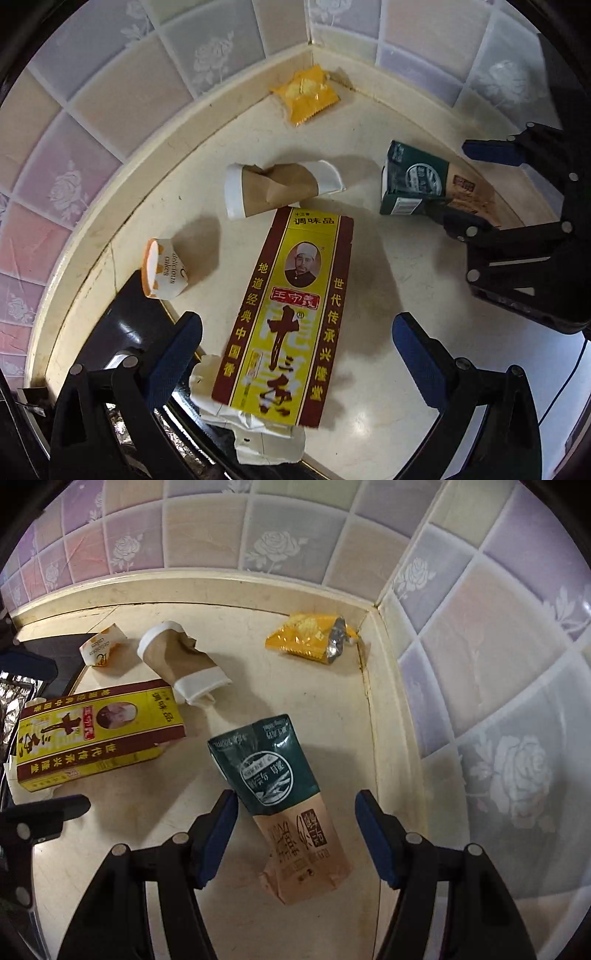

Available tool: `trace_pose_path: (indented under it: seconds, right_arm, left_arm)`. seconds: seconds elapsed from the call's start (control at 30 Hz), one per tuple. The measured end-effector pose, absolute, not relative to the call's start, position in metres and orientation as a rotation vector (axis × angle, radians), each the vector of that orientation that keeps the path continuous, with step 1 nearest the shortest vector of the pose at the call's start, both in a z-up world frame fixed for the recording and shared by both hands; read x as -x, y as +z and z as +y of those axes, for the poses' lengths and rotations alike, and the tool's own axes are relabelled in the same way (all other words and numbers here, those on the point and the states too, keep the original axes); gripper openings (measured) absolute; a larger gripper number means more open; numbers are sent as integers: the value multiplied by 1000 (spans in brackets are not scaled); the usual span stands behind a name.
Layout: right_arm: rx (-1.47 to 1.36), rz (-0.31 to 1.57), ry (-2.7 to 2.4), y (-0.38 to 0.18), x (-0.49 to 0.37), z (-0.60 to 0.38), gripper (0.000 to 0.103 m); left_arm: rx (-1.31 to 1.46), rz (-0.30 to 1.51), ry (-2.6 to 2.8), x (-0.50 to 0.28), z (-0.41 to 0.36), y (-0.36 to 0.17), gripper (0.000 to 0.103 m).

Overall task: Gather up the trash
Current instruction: 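Grasp the green-and-tan milk pouch with the right gripper while the left gripper grasps the yellow spice box, then lift the milk pouch and spice box off the counter toward the trash bin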

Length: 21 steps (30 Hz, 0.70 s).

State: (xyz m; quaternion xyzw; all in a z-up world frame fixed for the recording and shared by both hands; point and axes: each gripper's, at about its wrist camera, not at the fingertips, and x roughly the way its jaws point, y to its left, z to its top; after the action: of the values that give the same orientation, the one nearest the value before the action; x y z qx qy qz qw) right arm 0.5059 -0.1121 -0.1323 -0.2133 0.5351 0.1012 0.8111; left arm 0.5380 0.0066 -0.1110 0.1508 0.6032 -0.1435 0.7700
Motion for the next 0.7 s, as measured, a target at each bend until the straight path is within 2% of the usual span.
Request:
trace_pose_path:
  seconds: [0.13,0.2,0.23,0.27,0.3,0.33,0.7]
  right_arm:
    - [396,1198,227,-144,-514,-119,66]
    - [379,1220,233,-149,-514,-120,66]
    - [366,1236,239,-152,-514,-121,60]
    - [356,1245,240,-154,-514,-121,45]
    - [333,1259,246,-155,-513,-122,38]
    - [308,1264,246,-156,-512,-123,39]
    - [144,1266,199,-141,-468,-132,38]
  left_arm:
    - [-294,1373,-304,-546,5,-129,101]
    - [-273,1397,-289,-549,6,-136,88]
    - [-262,1410,-285,-550,6,-139,77]
    - [-251,1420,-284,-551,6,-142,69]
    - [-236,1431,-283,-551,7,-144,63]
    - [-222,1438,-279,-550,9,-146,61]
    - [-111,1344,-287,-519,23,-124,60]
